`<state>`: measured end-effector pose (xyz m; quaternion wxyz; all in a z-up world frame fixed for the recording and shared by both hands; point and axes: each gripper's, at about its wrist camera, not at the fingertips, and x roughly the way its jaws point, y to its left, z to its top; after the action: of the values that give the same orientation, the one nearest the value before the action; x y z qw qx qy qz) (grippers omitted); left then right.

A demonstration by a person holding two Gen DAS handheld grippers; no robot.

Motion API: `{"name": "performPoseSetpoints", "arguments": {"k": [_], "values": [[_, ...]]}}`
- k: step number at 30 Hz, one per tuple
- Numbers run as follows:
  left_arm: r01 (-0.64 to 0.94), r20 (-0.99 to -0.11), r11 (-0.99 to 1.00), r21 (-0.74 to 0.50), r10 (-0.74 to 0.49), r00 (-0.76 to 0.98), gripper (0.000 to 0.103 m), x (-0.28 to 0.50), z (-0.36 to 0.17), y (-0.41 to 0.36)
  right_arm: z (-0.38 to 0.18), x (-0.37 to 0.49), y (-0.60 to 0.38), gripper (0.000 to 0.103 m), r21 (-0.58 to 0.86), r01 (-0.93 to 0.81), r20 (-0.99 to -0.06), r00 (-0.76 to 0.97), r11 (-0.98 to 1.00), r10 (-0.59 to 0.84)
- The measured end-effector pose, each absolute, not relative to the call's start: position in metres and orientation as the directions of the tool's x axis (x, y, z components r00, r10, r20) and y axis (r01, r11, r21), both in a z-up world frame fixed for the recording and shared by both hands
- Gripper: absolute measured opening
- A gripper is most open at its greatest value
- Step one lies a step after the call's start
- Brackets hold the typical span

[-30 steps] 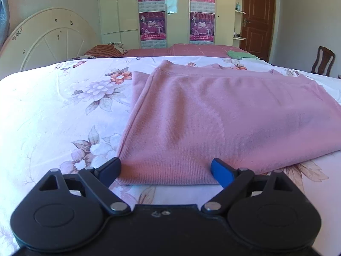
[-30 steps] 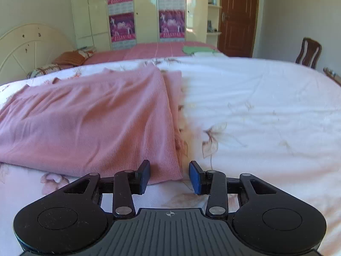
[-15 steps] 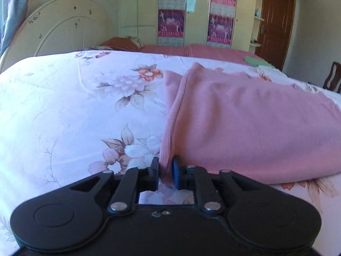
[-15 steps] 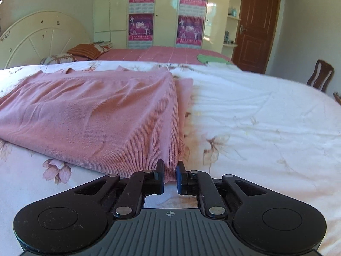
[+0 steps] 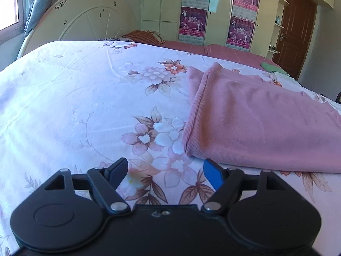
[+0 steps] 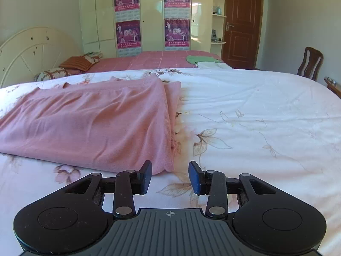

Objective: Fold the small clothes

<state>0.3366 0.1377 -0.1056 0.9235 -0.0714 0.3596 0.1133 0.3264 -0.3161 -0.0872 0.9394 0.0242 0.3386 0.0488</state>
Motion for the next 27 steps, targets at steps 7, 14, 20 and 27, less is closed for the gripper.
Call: {"name": "performPoseSetpoints", "arguments": {"k": [7, 14, 20, 27], "values": [[-0.233, -0.669, 0.968, -0.094, 0.112, 0.734, 0.077, 0.332, -0.096, 0.122, -0.073, 0.319, -0.293, 0.038, 0.130, -0.087, -0.626, 0.765, 0.988, 0.150], [-0.210, -0.687, 0.948, -0.240, -0.013, 0.727, 0.077, 0.335, -0.097, 0.118, -0.067, 0.321, -0.268, 0.038, 0.149, -0.127, -0.612, 0.767, 0.981, 0.193], [-0.272, -0.599, 0.691, -0.669, -0.285, 0.748, 0.077, 0.342, -0.130, 0.140, -0.071, 0.326, -0.260, 0.038, 0.162, -0.137, -0.619, 0.758, 0.977, 0.208], [-0.319, -0.497, 0.505, -0.802, -0.269, 0.825, 0.078, 0.355, -0.147, 0.151, -0.077, 0.340, -0.251, 0.038, 0.178, -0.153, -0.619, 0.751, 0.972, 0.232]]}}
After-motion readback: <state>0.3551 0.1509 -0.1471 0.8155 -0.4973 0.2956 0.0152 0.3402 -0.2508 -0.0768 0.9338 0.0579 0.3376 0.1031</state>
